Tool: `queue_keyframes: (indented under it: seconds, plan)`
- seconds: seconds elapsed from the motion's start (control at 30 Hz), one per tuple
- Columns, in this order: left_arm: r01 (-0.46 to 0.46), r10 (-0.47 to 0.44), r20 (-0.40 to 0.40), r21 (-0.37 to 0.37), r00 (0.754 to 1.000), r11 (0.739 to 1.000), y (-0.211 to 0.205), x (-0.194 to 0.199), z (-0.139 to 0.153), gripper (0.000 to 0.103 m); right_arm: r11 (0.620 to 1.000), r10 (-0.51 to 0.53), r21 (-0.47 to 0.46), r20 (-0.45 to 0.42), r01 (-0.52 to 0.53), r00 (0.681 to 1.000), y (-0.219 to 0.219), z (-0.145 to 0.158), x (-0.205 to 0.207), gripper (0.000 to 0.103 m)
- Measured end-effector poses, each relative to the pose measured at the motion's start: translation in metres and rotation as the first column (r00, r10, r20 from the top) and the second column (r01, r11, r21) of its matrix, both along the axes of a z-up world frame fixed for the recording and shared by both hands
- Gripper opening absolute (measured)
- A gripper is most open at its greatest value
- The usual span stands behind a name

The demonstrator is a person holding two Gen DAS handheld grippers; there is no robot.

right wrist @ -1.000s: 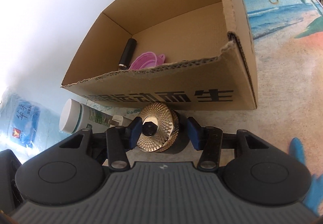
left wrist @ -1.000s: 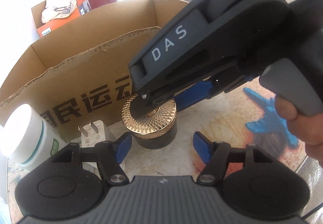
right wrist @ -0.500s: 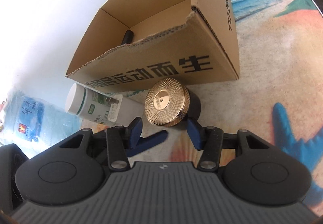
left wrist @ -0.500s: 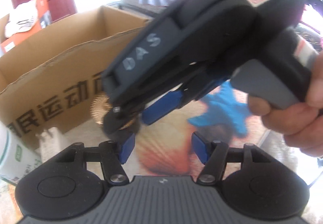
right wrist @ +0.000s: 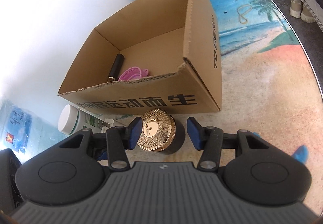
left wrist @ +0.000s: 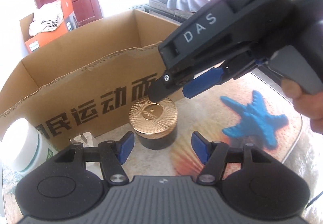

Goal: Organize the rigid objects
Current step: 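Close the right gripper on the gold lid of the black jar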

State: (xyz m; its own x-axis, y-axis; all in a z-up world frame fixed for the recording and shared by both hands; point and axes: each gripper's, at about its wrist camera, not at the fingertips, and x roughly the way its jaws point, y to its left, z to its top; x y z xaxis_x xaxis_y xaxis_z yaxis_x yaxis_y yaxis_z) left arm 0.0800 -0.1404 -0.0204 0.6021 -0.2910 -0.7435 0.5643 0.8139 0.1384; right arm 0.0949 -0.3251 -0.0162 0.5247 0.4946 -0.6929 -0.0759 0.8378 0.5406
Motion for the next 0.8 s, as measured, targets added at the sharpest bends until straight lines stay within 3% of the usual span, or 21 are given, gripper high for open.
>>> queue_keyframes:
  seconds: [0.3, 0.4, 0.5, 0.8]
  plan:
    - [-0.017, 0.017, -0.005, -0.005, 1.000, 1.000, -0.008, 0.021, -0.006, 0.064, 0.999, 0.023, -0.039, -0.026, -0.024, 0.999, 0.012, -0.008, 0.013, 0.047]
    - [-0.025, 0.025, -0.022, -0.021, 0.999, 0.999, -0.010, 0.028, -0.009, 0.064, 1.000, 0.016, -0.019, -0.020, -0.017, 1.000, 0.013, -0.017, 0.018, 0.045]
    - [-0.034, 0.033, -0.031, -0.030, 0.999, 0.999, -0.009, 0.031, -0.009, 0.064, 0.998, 0.006, 0.064, -0.052, -0.002, 0.999, 0.011, -0.025, 0.021, 0.043]
    - [-0.022, 0.018, -0.088, -0.044, 0.996, 0.999, -0.007, 0.018, -0.004, 0.063, 0.999, -0.004, 0.047, -0.069, 0.007, 0.998, 0.014, -0.023, 0.002, 0.044]
